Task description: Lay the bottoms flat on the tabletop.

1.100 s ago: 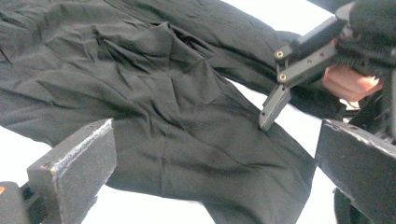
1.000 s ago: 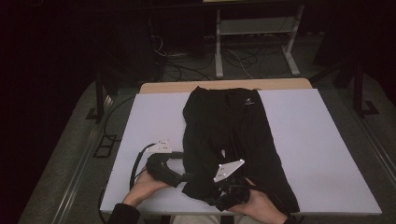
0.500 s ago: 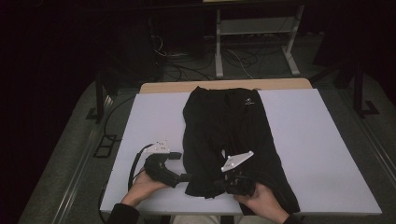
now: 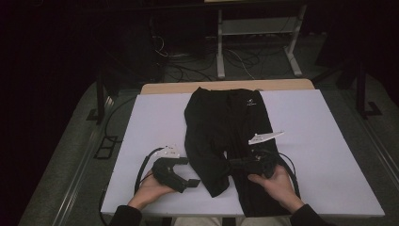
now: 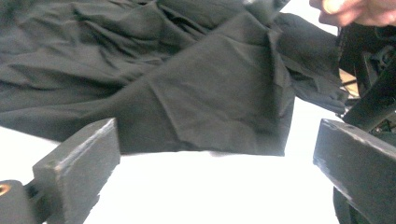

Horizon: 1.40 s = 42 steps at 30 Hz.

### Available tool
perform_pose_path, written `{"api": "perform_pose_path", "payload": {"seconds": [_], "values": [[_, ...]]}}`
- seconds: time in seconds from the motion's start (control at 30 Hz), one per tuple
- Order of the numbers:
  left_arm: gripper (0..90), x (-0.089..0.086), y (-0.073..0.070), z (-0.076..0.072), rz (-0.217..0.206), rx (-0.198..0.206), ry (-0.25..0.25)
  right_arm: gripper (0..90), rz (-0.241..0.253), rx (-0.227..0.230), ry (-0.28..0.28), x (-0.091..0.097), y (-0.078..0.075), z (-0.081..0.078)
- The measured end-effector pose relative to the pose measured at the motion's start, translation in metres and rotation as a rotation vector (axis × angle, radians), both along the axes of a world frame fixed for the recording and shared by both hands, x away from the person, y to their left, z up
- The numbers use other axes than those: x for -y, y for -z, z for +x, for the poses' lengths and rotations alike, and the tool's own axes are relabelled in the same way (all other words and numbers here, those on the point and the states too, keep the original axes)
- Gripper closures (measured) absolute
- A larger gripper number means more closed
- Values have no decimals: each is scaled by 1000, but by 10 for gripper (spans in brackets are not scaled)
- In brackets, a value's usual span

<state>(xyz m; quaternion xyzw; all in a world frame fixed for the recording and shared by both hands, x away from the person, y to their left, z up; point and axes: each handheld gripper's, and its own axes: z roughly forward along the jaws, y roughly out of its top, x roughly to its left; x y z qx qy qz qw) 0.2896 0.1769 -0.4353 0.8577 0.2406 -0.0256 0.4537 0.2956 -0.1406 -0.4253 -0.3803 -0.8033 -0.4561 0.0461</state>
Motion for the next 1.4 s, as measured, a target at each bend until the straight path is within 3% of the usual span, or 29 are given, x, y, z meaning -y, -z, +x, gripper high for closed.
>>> {"api": "perform_pose_path", "payload": {"seconds": [0.2, 0.43, 0.63, 0.83, 0.97, 1.1, 1.13, 1.23, 1.4], "values": [[87, 16, 1, -1, 16, -7, 47, 882, -5, -30, 31, 10, 2, 8], [157, 46, -1, -5, 31, 44, 78, 882, 16, -59, 68, 23, 4, 13], [203, 77, 4, -5, 74, 79, 72, 882, 18, -69, 78, 23, 5, 13], [278, 98, 7, -7, 169, 169, -11, 882, 31, -78, 81, 23, 7, 12], [370, 100, 9, -7, 227, 196, -52, 882, 43, -78, 76, 23, 5, 11], [415, 102, 13, -10, 338, 256, -140, 882, 61, -79, 77, 24, 4, 11], [446, 102, 13, -10, 346, 264, -147, 882, 60, -76, 78, 24, 4, 10], [522, 98, 11, -8, 362, 266, -179, 883, 60, -79, 79, 24, 4, 10], [644, 80, 9, 0, 381, 228, -235, 883, 61, -83, 86, 26, 3, 11]]}}
